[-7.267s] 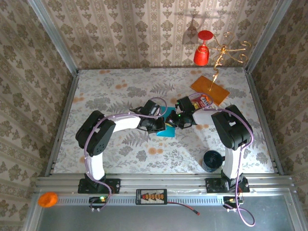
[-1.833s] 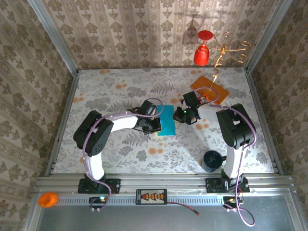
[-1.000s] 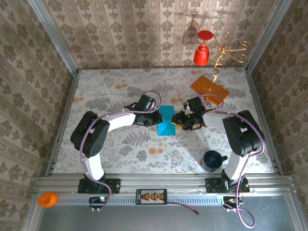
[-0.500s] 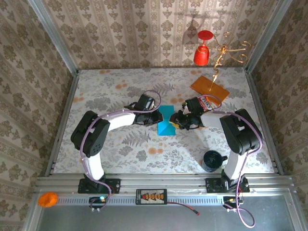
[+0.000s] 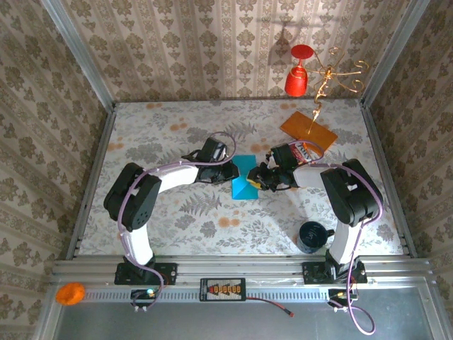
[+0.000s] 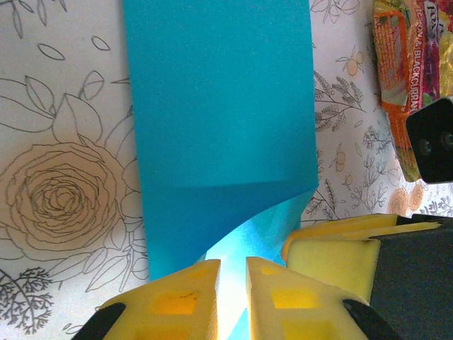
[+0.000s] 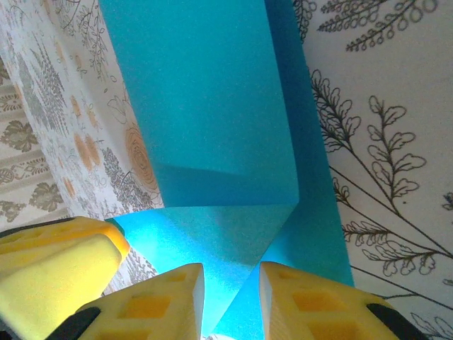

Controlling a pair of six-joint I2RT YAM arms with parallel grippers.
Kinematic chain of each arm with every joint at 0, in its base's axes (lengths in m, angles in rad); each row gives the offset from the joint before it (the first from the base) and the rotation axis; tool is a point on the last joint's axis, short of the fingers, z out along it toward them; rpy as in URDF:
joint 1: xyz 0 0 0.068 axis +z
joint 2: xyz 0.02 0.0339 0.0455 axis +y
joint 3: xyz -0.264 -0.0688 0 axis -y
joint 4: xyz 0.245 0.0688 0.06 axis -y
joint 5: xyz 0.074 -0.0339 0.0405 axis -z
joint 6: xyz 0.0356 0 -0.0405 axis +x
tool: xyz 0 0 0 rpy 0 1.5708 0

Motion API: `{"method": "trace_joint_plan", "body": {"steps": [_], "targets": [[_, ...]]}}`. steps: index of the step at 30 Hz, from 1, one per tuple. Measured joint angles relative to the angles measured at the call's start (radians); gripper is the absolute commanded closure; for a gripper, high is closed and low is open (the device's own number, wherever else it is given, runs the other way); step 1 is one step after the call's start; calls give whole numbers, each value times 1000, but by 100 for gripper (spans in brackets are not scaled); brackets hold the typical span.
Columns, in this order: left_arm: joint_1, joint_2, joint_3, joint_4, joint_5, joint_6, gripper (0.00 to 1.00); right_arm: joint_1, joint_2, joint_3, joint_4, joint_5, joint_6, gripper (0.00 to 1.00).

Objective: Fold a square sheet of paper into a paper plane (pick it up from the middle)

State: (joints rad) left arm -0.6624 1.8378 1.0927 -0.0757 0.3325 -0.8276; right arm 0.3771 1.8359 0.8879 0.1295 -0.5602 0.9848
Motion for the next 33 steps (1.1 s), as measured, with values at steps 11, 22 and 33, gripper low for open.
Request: {"method": "trace_joint_plan", "body": {"steps": [11, 22, 33], "targets": [[4, 22, -5, 1, 0, -4, 83, 6, 0, -10, 4, 6, 26, 72], [4, 29, -7, 2, 0, -7, 83, 37, 32, -10, 70, -7, 45, 78], [21, -7, -85, 17, -26, -43, 80, 41, 35, -10, 111, -17, 40, 91]]}}
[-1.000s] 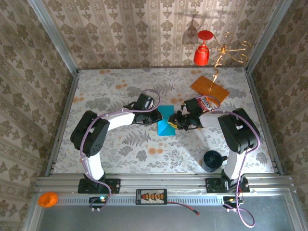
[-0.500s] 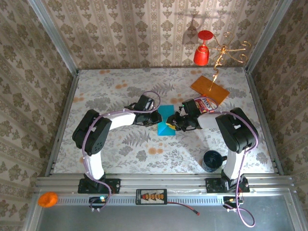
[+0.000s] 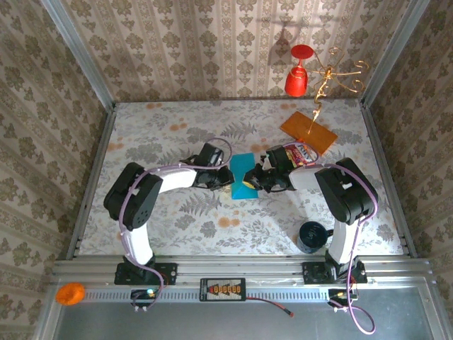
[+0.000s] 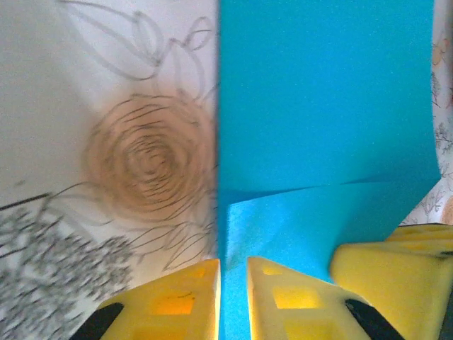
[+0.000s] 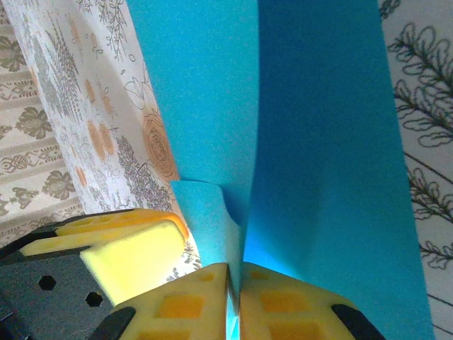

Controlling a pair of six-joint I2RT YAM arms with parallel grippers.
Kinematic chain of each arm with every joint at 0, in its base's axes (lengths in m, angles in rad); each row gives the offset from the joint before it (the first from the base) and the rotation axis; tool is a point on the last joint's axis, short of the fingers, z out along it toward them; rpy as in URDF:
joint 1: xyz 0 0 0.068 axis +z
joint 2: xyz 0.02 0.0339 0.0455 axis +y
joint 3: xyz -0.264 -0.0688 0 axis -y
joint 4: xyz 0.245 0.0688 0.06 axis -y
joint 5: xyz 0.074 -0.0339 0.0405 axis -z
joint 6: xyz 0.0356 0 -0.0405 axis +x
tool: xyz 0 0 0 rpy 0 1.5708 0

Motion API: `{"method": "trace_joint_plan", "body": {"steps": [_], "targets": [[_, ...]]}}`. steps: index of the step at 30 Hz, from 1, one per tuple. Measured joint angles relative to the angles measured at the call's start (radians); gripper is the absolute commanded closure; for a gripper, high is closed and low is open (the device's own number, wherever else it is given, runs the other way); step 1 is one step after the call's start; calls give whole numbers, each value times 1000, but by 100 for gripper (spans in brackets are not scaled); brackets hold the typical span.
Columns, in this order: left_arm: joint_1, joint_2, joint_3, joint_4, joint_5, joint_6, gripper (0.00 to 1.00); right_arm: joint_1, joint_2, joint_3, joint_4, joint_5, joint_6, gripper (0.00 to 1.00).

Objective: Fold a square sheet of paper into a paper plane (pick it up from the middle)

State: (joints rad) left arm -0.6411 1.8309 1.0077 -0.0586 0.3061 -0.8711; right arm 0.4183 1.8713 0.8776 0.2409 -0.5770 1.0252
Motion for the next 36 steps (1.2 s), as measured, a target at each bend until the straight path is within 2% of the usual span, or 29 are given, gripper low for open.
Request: {"method": "trace_joint_plan", "body": {"steps": [5, 7, 10, 15, 24, 26, 32, 36], "targets": [[26, -106, -66, 10, -27, -29, 71, 0, -2, 0, -1, 0, -16, 93], [42, -160, -92, 21, -35, -43, 61, 0, -13, 1, -3, 0, -28, 94], [71, -230, -130, 51, -32, -51, 40, 0, -45, 13, -4, -4, -42, 94], [129, -317, -187, 123, 21, -78, 21, -4, -90, 80, 34, -64, -53, 94], [190, -369, -297, 407, 192, -202, 0, -14, -98, 186, 146, -190, 24, 93], [198, -368, -300, 452, 220, -223, 0, -14, -98, 192, 171, -213, 53, 93], [204, -368, -301, 573, 280, -268, 9, -15, -98, 197, 222, -259, 110, 92], [207, -358, -301, 668, 335, -315, 25, -15, -98, 197, 231, -275, 132, 91]]}}
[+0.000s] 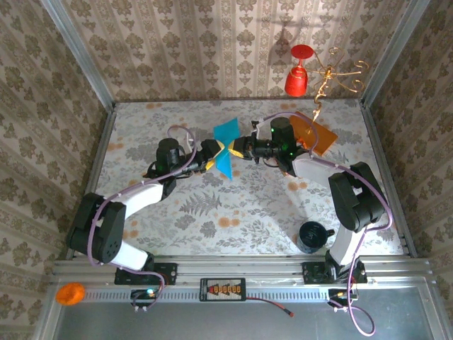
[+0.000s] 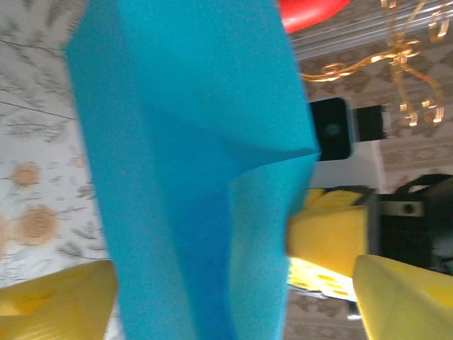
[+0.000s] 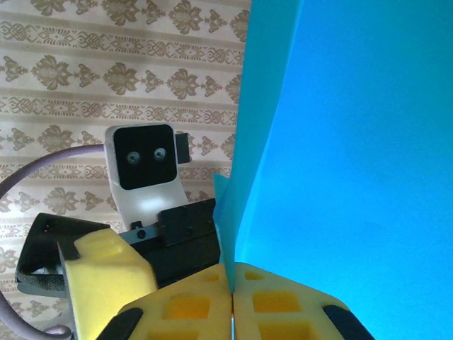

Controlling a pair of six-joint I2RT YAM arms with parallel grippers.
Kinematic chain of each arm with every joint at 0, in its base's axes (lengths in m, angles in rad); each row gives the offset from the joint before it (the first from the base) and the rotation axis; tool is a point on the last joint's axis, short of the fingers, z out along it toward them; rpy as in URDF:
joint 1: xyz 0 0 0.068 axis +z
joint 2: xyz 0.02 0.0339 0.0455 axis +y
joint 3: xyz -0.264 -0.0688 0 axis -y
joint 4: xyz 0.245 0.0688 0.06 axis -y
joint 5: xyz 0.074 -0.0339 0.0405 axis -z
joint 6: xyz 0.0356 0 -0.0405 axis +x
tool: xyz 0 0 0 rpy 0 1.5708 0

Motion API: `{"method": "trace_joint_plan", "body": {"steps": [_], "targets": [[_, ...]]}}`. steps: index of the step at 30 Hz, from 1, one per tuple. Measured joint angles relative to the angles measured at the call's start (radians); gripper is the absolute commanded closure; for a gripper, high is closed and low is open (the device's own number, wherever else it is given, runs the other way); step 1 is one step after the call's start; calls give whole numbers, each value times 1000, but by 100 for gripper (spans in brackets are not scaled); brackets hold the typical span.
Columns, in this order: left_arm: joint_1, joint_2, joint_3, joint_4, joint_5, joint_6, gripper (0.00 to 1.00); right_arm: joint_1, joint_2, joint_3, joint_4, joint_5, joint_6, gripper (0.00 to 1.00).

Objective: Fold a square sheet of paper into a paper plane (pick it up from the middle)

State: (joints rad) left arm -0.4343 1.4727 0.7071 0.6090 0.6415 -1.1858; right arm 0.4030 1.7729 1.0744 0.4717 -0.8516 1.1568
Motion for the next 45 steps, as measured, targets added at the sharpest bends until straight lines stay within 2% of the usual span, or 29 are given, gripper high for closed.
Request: {"method": "trace_joint_plan", "body": {"steps": [6, 16, 27, 33, 36, 39, 41, 45], "targets": [[6, 44, -1, 111, 45, -55, 43, -8, 0, -6, 22, -18, 26, 91], [8, 58, -5, 148, 63, -72, 63, -21, 0, -29, 42, -21, 30, 87], [11, 60, -8, 147, 63, -53, 86, -29, -17, -39, 21, -21, 18, 73], [12, 60, -7, 119, 63, -23, 89, -51, -59, -54, -68, -14, -45, 57], [19, 56, -7, 57, 59, 18, 89, -76, -89, -56, -156, 9, -97, 52], [31, 23, 2, -92, 37, 100, 89, -108, -117, -56, -230, 42, -143, 49], [30, -18, 36, -253, -8, 182, 89, -126, -134, -56, -288, 76, -176, 48], [2, -89, 192, -610, -174, 378, 89, -143, -153, -42, -425, 169, -254, 47]]}}
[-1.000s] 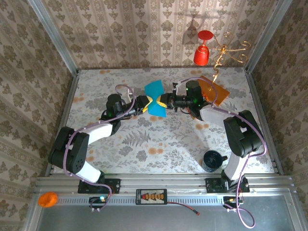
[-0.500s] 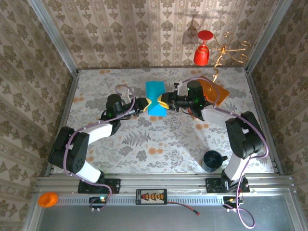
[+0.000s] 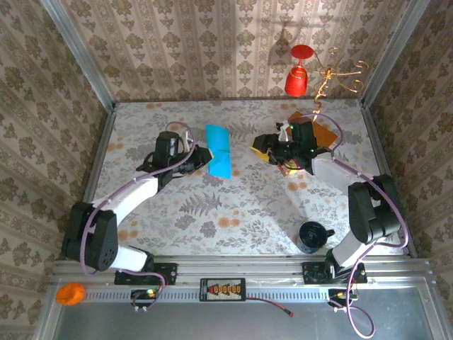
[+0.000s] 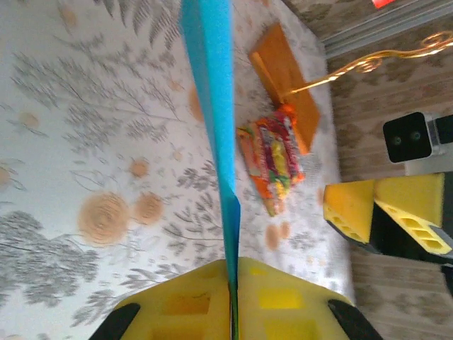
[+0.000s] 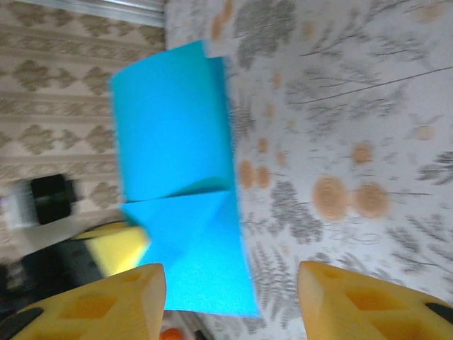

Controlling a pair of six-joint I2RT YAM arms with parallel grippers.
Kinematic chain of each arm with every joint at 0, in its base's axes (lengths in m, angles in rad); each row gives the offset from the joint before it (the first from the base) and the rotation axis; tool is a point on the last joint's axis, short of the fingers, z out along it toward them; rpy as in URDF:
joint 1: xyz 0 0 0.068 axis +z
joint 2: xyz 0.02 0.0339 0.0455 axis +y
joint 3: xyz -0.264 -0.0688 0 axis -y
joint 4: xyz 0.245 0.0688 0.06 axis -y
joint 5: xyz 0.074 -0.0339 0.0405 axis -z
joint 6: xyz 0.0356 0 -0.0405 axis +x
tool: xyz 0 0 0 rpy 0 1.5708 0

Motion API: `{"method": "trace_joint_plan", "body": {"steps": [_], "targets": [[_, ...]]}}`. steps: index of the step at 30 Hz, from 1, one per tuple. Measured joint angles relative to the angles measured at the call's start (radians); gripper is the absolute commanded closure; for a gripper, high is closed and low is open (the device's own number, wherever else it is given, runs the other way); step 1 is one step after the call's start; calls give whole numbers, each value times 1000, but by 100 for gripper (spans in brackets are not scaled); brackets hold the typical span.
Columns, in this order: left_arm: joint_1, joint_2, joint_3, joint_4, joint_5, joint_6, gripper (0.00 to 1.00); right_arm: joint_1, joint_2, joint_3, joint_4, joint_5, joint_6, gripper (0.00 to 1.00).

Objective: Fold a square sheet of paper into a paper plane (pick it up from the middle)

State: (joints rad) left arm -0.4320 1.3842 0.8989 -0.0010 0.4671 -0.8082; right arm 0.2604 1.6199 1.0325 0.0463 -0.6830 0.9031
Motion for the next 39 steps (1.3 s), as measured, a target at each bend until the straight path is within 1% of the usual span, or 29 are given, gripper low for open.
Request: {"method": "trace_joint_plan", "body": {"steps": [1, 3, 7, 11, 16, 19, 21, 25, 29, 32, 35, 39], "targets": [[-11, -13, 36, -65, -45, 46, 89, 0, -2, 4, -29, 21, -19, 47], [-56, -8, 135, -243, -182, 126, 89, 0, -6, 21, -99, 74, -56, 47], [-164, 42, 288, -476, -424, 243, 89, 0, -24, 38, -179, 156, -105, 47], [-243, 149, 399, -638, -625, 306, 90, 0, -28, 52, -216, 204, -130, 47], [-323, 328, 519, -812, -851, 342, 90, -2, -28, 53, -259, 260, -151, 47], [-371, 428, 583, -895, -953, 353, 90, -4, -30, 53, -281, 297, -161, 47], [-400, 491, 621, -940, -1001, 357, 90, -8, -32, 53, -294, 320, -165, 47], [-448, 599, 679, -994, -1061, 361, 90, -16, -44, 53, -317, 369, -167, 47], [-478, 666, 700, -1006, -1064, 361, 87, -32, -58, 52, -328, 413, -166, 47], [-485, 687, 699, -990, -1023, 364, 80, -48, -68, 43, -328, 433, -164, 47], [-482, 687, 695, -943, -955, 364, 73, -58, -69, 32, -337, 446, -163, 47], [-464, 666, 642, -842, -823, 354, 66, -60, -69, 26, -343, 448, -164, 48]]}}
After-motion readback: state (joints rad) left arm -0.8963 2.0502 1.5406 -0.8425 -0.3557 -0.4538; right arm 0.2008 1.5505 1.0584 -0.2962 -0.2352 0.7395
